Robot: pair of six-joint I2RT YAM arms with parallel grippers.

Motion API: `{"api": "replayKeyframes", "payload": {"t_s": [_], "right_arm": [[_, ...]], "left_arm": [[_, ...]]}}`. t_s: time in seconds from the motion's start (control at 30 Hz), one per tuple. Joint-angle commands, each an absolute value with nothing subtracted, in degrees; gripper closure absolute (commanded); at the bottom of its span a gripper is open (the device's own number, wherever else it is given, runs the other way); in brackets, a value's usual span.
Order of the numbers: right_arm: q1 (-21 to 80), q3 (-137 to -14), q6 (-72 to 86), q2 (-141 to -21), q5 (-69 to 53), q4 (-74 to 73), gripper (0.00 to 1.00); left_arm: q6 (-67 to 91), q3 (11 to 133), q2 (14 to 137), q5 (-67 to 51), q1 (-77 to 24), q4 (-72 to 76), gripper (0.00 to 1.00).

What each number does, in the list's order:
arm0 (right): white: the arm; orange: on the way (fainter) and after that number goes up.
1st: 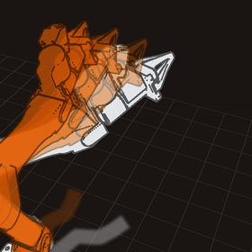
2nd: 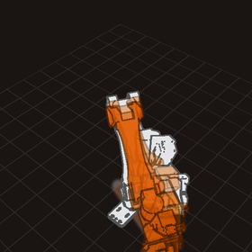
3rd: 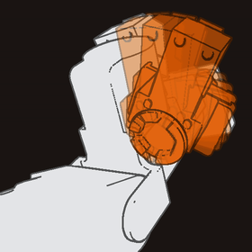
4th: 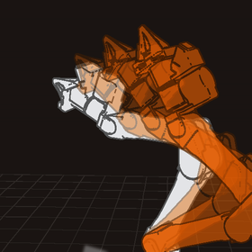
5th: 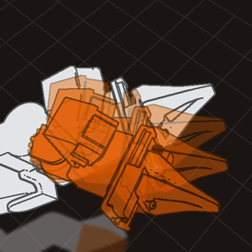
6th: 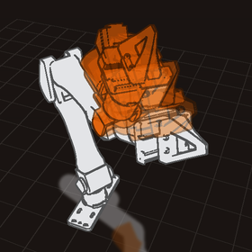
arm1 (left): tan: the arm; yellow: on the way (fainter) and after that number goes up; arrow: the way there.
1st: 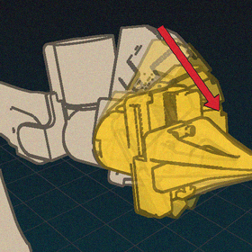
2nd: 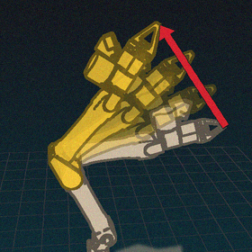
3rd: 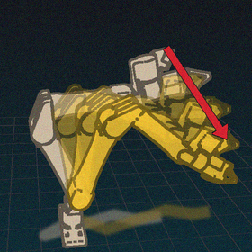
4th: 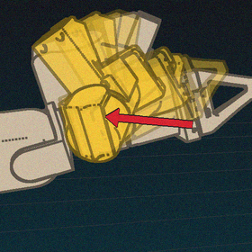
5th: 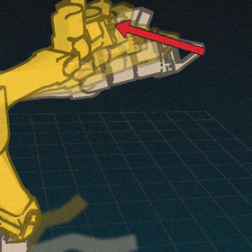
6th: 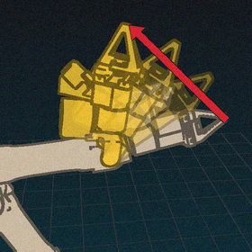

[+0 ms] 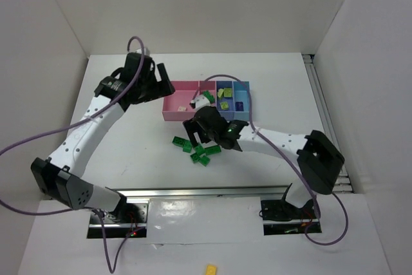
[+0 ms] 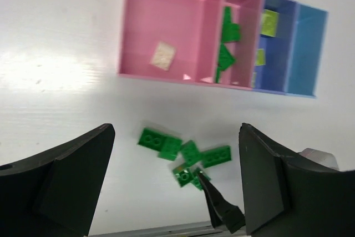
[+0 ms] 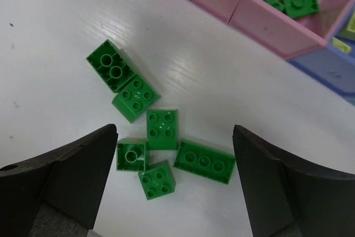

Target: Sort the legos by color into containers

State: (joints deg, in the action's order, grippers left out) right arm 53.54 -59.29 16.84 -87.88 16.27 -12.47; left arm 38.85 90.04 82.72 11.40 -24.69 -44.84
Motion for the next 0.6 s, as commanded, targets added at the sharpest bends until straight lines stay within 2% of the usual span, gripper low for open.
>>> {"api": "replayKeyframes", "payload": {"t_s": [0.0,0.13,0.3,0.57], "right_arm": [[54.22,-64.76,10.73,-92.78,11.96,-6.77,0.07],[55.28,-73.11,3.97,-101.85,7.48,-9.05,0.05],[55.90,-77.87,1.49,-110.37,8.17,-9.67,0.06],[55.90,-81.39,-0.26,-116.10,4.93,-8.96,0.10]], "left_arm": [[36.65,83.87,77.46,9.50,-20.05,-46.58,0.06],[36.12,79.72,72.87,7.13,-14.69,-46.06,0.06],[33.49,77.79,70.22,3.78,-9.94,-45.53,0.07],[32.43,74.44,68.91,-1.05,-5.80,-43.25,0.07]]}}
